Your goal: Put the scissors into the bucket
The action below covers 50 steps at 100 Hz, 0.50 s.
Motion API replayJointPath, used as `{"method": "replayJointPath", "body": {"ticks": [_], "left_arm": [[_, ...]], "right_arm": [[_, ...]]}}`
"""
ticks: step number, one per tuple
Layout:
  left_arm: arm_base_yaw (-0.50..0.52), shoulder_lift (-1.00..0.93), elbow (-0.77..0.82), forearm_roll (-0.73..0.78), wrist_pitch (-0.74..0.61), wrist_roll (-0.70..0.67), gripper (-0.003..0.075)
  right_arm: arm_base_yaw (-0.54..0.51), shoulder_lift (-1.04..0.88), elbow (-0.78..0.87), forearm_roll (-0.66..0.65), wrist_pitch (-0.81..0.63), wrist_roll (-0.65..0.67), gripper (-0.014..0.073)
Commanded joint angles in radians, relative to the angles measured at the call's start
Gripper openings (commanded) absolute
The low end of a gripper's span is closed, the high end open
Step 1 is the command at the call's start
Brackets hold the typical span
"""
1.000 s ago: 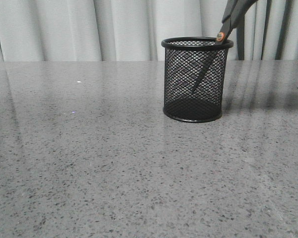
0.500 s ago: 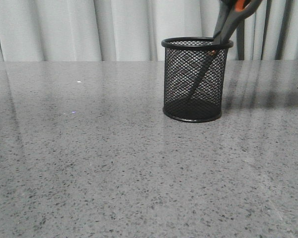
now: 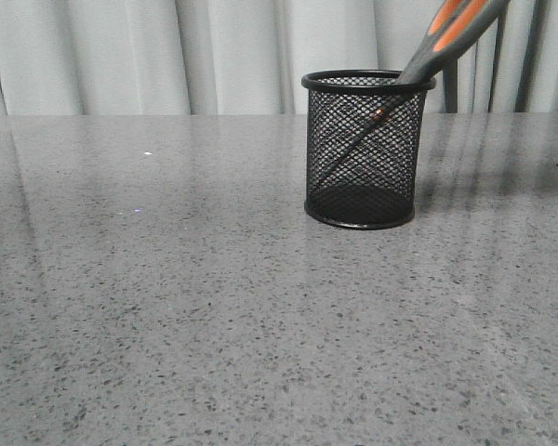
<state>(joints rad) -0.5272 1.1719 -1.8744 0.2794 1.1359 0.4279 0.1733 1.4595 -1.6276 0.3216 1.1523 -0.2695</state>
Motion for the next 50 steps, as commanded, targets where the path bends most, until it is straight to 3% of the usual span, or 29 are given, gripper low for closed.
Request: {"method": "replayJointPath", "body": {"ticks": [1,13,25,41,50], "left_arm": [[0.005,-0.013,-0.025,0.016,-0.063,-0.014,0.0436],[0.005,-0.013,-0.025,0.016,-0.065,-0.014,0.0427],[0.005,-0.013,-0.014,-0.02,-0.044,-0.024,0.0302],[0.005,-0.015,0.048,-0.043,-0.032,-0.062,-0.0025],[0.005,-0.031,0.111,-0.074,-0.083,-0.067,-0.0021]], "right_arm": [[-0.037,-0.083,-0.036,0.001,-0.056,-0.002,0.0332],[-0.07,-0.148,-0.032,0.001,-0.076,-0.002,0.0332],[-0.072,-0.216,-0.028,0.013,-0.113,-0.002,0.0297],[-0.072,-0.336,0.065,0.066,-0.266,-0.002,0.0055],[-0.072,-0.42,0.176,0.07,-0.386,-0.002,-0.0071]]}}
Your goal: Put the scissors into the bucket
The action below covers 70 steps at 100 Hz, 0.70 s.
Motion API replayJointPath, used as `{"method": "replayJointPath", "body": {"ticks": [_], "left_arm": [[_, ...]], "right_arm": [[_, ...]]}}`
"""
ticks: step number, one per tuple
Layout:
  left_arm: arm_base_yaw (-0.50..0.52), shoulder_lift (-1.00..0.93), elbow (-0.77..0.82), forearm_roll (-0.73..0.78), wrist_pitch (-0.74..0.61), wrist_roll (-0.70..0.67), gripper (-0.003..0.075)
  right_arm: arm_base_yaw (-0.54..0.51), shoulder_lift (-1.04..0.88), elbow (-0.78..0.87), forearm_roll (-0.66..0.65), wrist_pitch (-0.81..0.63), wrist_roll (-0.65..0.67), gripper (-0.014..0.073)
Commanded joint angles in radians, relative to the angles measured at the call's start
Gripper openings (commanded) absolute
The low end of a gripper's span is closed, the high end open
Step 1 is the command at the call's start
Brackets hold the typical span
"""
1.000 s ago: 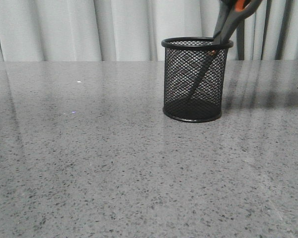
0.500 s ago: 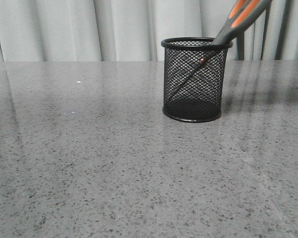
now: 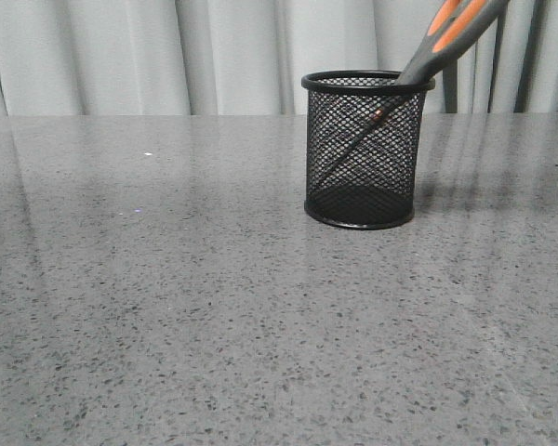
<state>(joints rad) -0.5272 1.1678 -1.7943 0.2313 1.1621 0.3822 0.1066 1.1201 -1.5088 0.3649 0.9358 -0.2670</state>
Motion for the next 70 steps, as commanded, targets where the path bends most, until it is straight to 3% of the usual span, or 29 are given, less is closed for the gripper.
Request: {"method": "replayJointPath", "body": {"ticks": [1,17,41,58,70], "left_arm": [[0.005,-0.032,0.038,-0.031,-0.115,-0.022,-0.0021],[0.005,-0.126,0.251,-0.043,-0.35,-0.11,-0.0021],[0.005,-0.401,0.777,-0.11,-0.833,-0.171,-0.0021],[0.005,-0.627,1.196,-0.168,-1.148,-0.175,-0.0021],[0.005,-0.762,1.412,-0.209,-1.26,-0.175,-0.0021]], "right_arm": [[-0.006,-0.087,0.077,0.027,-0.178,-0.004,-0.007],[-0.006,-0.253,0.336,0.027,-0.406,-0.004,-0.0067],[-0.006,-0.534,0.725,0.027,-0.701,-0.004,-0.0067],[-0.006,-0.72,0.932,0.023,-0.732,-0.004,-0.0067],[-0.006,-0.853,1.058,0.021,-0.73,-0.004,-0.0067]]}}
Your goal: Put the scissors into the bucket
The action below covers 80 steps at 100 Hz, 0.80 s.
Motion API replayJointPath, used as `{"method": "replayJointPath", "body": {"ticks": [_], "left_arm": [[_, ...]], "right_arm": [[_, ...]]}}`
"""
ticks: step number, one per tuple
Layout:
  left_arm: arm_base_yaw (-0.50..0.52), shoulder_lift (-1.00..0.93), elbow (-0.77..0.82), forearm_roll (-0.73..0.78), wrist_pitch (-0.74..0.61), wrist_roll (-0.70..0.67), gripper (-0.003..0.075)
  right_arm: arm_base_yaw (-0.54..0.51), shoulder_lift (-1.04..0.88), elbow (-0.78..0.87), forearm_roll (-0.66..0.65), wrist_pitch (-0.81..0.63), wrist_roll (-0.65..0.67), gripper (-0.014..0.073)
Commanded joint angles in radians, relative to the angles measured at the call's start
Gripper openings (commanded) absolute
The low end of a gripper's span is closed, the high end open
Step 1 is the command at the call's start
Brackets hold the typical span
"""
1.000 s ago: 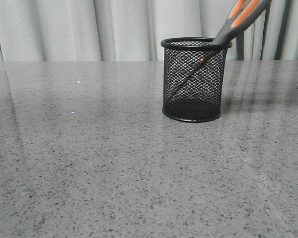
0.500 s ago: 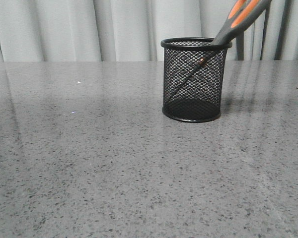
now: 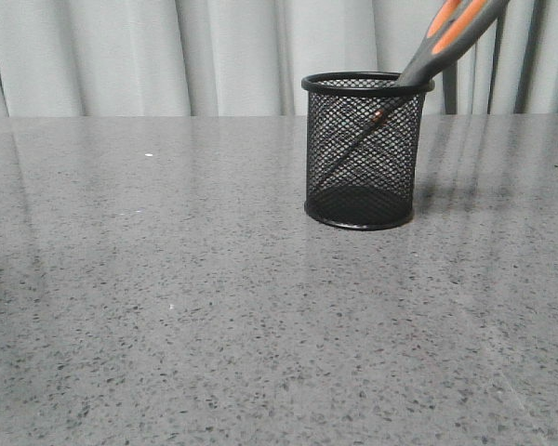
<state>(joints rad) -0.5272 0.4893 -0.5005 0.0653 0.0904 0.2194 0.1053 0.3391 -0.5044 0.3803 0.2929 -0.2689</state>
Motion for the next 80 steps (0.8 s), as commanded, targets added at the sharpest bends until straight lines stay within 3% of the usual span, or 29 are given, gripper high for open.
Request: {"method": "replayJointPath", "body": {"ticks": [1,24,80], "left_arm": [[0.005,-0.091,0.129,-0.046,-0.193,-0.012,-0.0021],[0.005,-0.259,0.308,-0.163,-0.327,-0.012,-0.0021],[0.005,-0.271,0.313,-0.163,-0.331,-0.012,-0.0021]], "right_arm": [[-0.004,-0.079,0.054,0.005,-0.087,-0.002,-0.0067],[-0.004,-0.206,0.185,0.005,-0.111,-0.002,-0.0067],[-0.004,-0.208,0.189,0.005,-0.129,-0.002,-0.0067]]}}
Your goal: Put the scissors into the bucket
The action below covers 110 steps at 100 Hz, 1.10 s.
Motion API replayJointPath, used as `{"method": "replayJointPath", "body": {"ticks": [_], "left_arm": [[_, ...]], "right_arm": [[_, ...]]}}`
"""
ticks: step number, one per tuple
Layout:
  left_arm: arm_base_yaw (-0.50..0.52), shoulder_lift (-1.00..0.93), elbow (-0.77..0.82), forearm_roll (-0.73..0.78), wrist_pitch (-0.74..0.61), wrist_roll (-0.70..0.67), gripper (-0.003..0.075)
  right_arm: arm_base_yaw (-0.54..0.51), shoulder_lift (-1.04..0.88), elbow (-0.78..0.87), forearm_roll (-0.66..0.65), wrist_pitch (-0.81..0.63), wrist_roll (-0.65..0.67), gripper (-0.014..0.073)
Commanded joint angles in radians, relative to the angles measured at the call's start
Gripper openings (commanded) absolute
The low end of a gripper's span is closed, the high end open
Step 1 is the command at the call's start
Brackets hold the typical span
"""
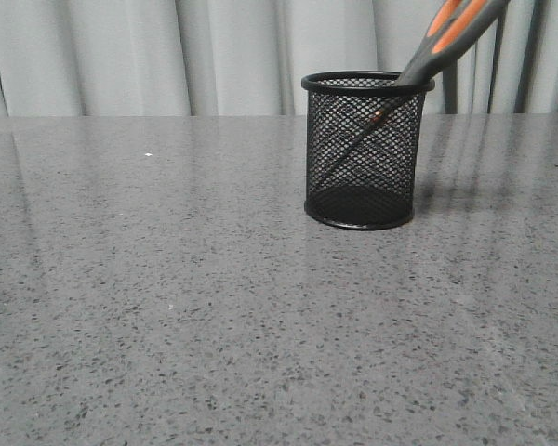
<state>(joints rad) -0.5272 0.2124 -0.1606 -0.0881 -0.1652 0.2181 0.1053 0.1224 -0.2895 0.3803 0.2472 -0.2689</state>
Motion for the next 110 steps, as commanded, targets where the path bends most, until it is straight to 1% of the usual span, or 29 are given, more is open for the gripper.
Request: {"method": "replayJointPath", "body": {"ticks": [1,43,55,63,76,83,95,104,110], "left_arm": [[0.005,0.006,-0.027,-0.01,-0.076,-0.011,-0.0021],[0.005,0.006,-0.023,-0.01,-0.078,-0.011,-0.0021],[0.013,0.006,-0.017,0.02,-0.076,-0.011,-0.0021],[0.067,0.006,-0.013,0.032,-0.061,-0.016,-0.0021],[0.202,-0.002,0.028,0.088,-0.044,-0.121,-0.0021],[0.271,-0.036,0.068,0.088,-0.037,-0.161,-0.0021],[0.363,-0.114,0.121,0.021,0.029,-0.169,-0.0021],[0.423,-0.181,0.155,0.017,0.099,-0.175,-0.0021],[0.452,-0.22,0.175,0.019,0.12,-0.175,-0.0021]], "right_arm": [[-0.004,0.009,-0.025,0.005,-0.083,-0.002,-0.0067],[-0.004,0.009,-0.025,0.005,-0.083,-0.002,-0.0067],[-0.004,0.009,-0.025,0.005,-0.083,-0.002,-0.0067],[-0.004,0.009,-0.025,0.005,-0.083,-0.002,-0.0067],[-0.004,0.009,-0.025,0.005,-0.083,-0.002,-0.0067],[-0.004,0.009,-0.025,0.005,-0.083,-0.002,-0.0067],[-0.004,0.009,-0.025,0.005,-0.083,-0.002,-0.0067],[-0.004,0.009,-0.025,0.005,-0.083,-0.002,-0.0067],[-0.004,0.009,-0.025,0.005,-0.083,-0.002,-0.0067]]}}
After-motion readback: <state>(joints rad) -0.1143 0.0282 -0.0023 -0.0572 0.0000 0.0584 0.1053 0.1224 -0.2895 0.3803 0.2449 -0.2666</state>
